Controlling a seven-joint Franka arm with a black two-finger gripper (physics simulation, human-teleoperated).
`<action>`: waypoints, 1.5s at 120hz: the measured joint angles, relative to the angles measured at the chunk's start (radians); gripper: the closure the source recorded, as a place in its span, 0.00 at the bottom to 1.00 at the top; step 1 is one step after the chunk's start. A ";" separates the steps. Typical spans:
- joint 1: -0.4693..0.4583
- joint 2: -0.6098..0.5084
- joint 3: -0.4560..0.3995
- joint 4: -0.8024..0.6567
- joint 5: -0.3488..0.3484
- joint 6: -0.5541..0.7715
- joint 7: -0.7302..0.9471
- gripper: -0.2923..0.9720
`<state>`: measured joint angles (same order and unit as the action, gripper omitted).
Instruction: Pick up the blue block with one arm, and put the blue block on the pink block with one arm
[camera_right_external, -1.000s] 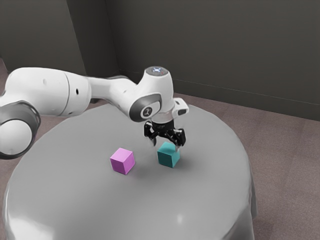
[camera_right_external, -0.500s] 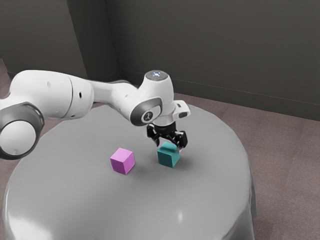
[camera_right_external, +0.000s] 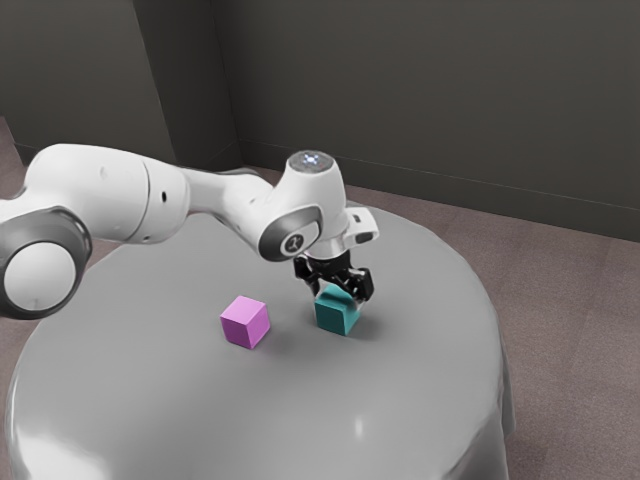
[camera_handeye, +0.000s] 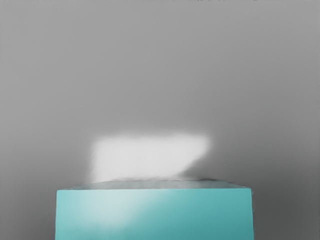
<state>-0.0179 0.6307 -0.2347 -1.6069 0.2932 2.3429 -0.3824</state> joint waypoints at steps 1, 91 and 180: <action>0.000 0.001 0.000 0.000 0.001 0.001 0.000 0.23; -0.002 0.013 0.006 -0.001 -0.026 -0.003 0.019 0.23; -0.010 0.058 0.012 0.080 -0.063 -0.089 0.054 0.23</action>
<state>-0.0276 0.6884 -0.2224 -1.5268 0.2297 2.2538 -0.3281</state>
